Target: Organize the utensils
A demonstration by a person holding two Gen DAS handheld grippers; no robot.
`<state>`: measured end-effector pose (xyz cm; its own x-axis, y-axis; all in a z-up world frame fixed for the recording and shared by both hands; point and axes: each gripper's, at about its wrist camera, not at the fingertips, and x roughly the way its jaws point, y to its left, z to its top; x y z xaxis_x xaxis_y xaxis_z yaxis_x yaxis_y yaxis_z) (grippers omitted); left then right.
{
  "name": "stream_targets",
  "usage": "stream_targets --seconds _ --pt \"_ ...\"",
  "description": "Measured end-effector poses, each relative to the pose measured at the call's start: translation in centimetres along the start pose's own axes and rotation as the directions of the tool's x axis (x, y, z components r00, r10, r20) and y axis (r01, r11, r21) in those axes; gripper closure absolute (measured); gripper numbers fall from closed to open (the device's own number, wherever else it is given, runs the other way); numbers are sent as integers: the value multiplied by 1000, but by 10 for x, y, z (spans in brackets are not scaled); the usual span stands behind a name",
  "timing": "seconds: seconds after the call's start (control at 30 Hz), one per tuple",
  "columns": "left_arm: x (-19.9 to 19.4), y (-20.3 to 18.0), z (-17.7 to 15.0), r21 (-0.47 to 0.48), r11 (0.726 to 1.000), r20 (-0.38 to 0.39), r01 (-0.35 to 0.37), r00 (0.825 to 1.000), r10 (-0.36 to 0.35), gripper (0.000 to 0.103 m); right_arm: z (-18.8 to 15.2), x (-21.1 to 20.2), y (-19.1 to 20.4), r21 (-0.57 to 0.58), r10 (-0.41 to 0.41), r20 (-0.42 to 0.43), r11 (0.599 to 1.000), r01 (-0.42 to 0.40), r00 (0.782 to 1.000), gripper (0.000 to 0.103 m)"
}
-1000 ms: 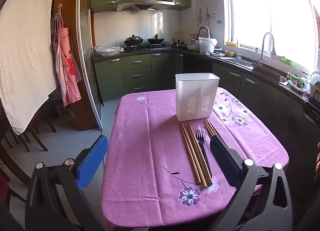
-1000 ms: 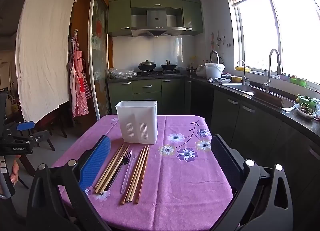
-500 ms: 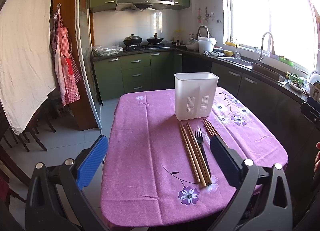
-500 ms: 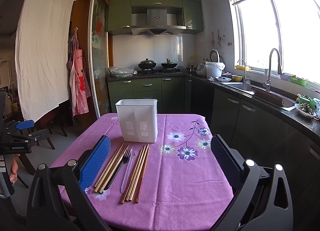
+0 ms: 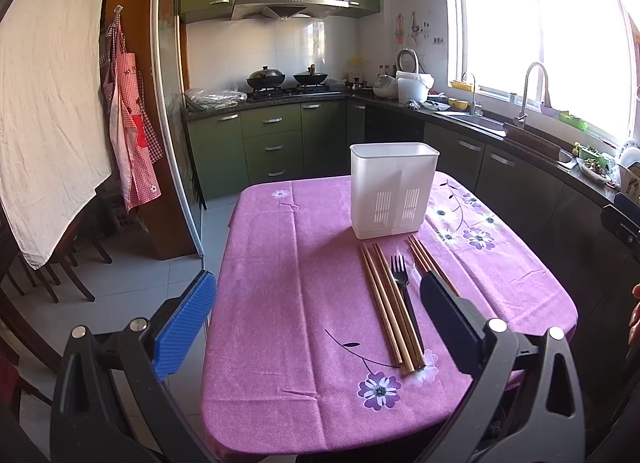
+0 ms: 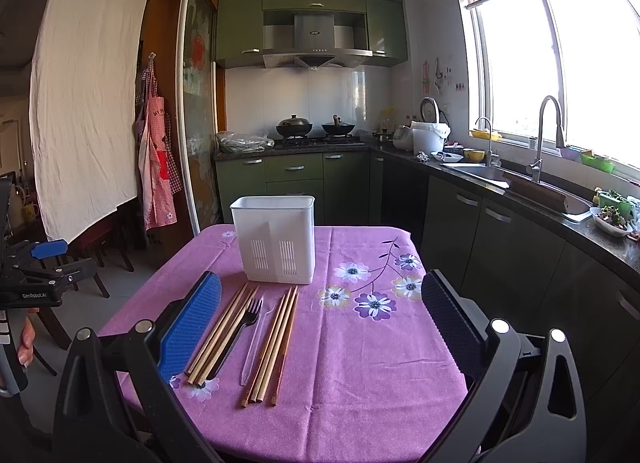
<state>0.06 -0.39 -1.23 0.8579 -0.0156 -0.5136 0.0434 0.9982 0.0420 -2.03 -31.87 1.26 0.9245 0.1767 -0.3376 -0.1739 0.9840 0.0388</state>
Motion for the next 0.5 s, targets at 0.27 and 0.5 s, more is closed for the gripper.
stream_targets --seconds 0.27,0.5 --pt "1 1 -2 0 1000 -5 0 1000 0 6 0 2 0 0 -1 -5 1000 1 1000 4" --pt "1 1 -6 1 1000 -6 0 1000 0 6 0 3 -1 0 0 -8 1000 0 1000 4"
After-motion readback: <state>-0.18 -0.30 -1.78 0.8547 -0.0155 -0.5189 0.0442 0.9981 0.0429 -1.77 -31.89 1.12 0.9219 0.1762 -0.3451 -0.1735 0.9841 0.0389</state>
